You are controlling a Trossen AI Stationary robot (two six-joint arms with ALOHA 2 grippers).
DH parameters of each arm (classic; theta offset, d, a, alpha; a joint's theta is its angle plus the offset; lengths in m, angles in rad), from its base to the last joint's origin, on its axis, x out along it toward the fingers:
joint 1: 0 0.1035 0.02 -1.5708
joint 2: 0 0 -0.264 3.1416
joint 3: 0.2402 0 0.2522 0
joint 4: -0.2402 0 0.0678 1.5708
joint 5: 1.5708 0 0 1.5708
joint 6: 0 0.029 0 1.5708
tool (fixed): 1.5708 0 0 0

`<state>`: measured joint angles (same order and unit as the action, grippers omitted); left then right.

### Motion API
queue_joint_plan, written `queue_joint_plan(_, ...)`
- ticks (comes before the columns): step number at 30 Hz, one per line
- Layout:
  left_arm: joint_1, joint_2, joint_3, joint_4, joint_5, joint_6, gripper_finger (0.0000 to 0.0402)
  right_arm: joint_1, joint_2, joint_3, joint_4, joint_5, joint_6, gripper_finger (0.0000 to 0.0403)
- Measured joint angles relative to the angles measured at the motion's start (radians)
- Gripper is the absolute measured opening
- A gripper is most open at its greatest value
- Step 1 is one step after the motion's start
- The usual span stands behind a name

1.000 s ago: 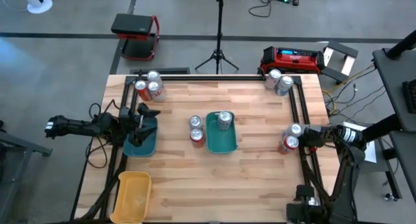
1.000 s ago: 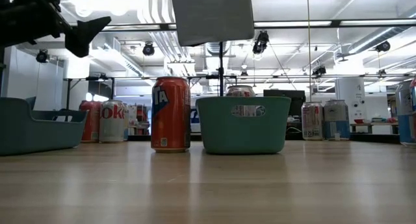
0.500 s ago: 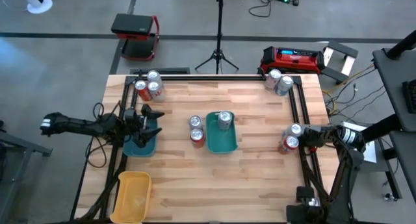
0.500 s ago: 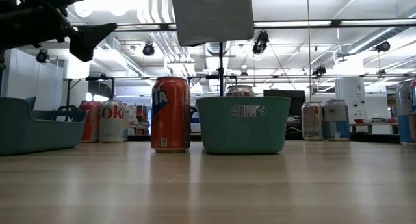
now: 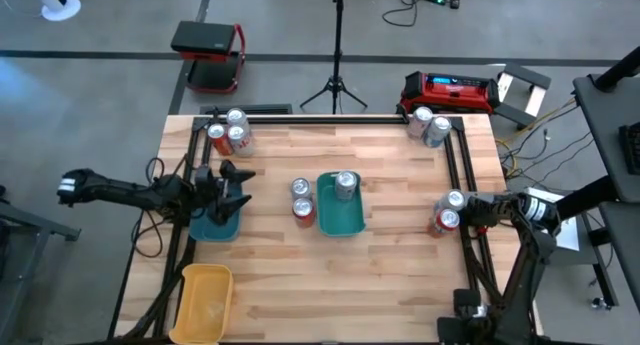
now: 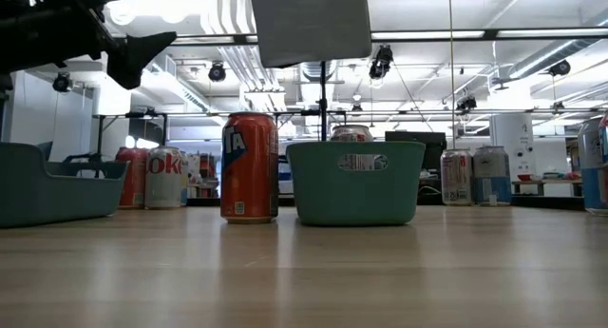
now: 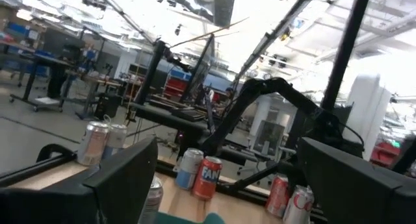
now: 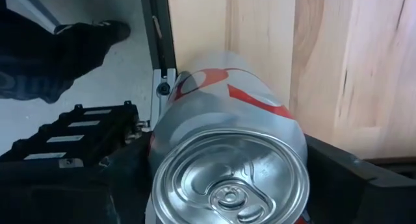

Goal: Sort soda cans
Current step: Put the bottom right red-silver soda can into the light green bin

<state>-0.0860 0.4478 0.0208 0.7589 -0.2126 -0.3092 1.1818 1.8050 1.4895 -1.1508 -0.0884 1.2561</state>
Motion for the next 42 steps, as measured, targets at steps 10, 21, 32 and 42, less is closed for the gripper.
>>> queue_joint_plan(10,0.000,0.087,0.001,0.137,-0.118,0.001,0.0355,-0.180,-0.072,0.080,-0.117,0.073,-0.251,0.0301)
queue_joint_plan(21,-0.020,0.245,0.001,0.355,-0.032,-0.128,0.0355,-0.471,-0.250,0.135,-0.206,0.344,-0.443,0.0302)
queue_joint_plan(32,-0.099,0.506,0.193,0.347,-0.031,-0.008,0.0355,-0.800,-0.217,0.134,-0.131,0.351,-0.740,0.0303)
queue_joint_plan(42,-0.112,0.610,0.514,-0.274,-0.095,0.009,0.0355,-0.997,-0.152,0.131,-0.034,0.323,-0.821,0.0303)
